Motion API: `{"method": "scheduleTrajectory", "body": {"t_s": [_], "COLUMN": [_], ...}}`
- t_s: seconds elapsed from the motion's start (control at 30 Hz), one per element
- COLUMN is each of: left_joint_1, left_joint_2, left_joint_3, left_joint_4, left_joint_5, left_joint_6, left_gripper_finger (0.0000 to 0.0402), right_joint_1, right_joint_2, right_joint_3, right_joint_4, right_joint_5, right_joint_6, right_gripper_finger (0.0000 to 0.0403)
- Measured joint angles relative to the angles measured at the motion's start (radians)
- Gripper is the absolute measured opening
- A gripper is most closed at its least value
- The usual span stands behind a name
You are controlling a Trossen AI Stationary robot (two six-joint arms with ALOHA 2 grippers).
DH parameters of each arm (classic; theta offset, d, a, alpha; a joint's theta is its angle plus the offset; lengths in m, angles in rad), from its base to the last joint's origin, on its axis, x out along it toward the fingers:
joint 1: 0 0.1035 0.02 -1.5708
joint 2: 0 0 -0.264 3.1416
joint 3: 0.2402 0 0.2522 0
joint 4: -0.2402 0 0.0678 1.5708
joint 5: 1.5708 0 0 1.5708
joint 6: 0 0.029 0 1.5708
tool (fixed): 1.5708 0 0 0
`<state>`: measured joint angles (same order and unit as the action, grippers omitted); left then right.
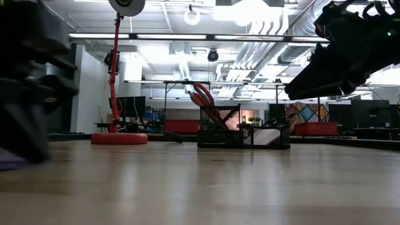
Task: Pick and place office supplies into organizer
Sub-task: Put the blue sticky notes into the desk organizer
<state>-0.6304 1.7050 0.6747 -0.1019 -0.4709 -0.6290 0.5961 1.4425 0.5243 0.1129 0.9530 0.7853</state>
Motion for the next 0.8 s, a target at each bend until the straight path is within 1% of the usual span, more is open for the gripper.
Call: {"method": "scheduleTrajectory", "body": {"t_s": [0.1, 0.33, 0.43, 0.6, 0.7, 0.8], "left_joint_1": [0.056, 0.203, 0.237, 0.237, 0.219, 0.182], "left_joint_2": [0.017, 0.048, 0.05, 0.042, 0.042, 0.041], "left_joint_3": [-0.001, -0.003, -0.006, -0.004, -0.005, -0.003], "left_joint_4": [0.071, 0.264, 0.313, 0.404, 0.441, 0.534], "left_joint_5": [0.006, 0.109, 0.112, 0.11, 0.107, 0.062], "left_joint_6": [0.086, 0.286, 0.353, 0.423, 0.421, 0.428], "left_gripper_finger": [0.0, 0.0, 0.0, 0.0, 0.0, 0.0], "right_joint_1": [0.0, 0.0, 0.0, 0.006, 0.026, 0.039], "right_joint_2": [0.0, 0.0, 0.0, 0.002, 0.012, 0.019], "right_joint_3": [0.0, 0.0, 0.0, 0.0, 0.0, 0.0], "right_joint_4": [0.009, 0.012, 0.012, 0.014, 0.019, 0.024], "right_joint_5": [-0.004, -0.003, -0.012, -0.067, -0.045, -0.021], "right_joint_6": [0.0, 0.0, 0.0, -0.005, -0.007, -0.006], "right_gripper_finger": [0.0197, 0.0197, 0.0197, 0.0197, 0.0197, 0.0197]}}
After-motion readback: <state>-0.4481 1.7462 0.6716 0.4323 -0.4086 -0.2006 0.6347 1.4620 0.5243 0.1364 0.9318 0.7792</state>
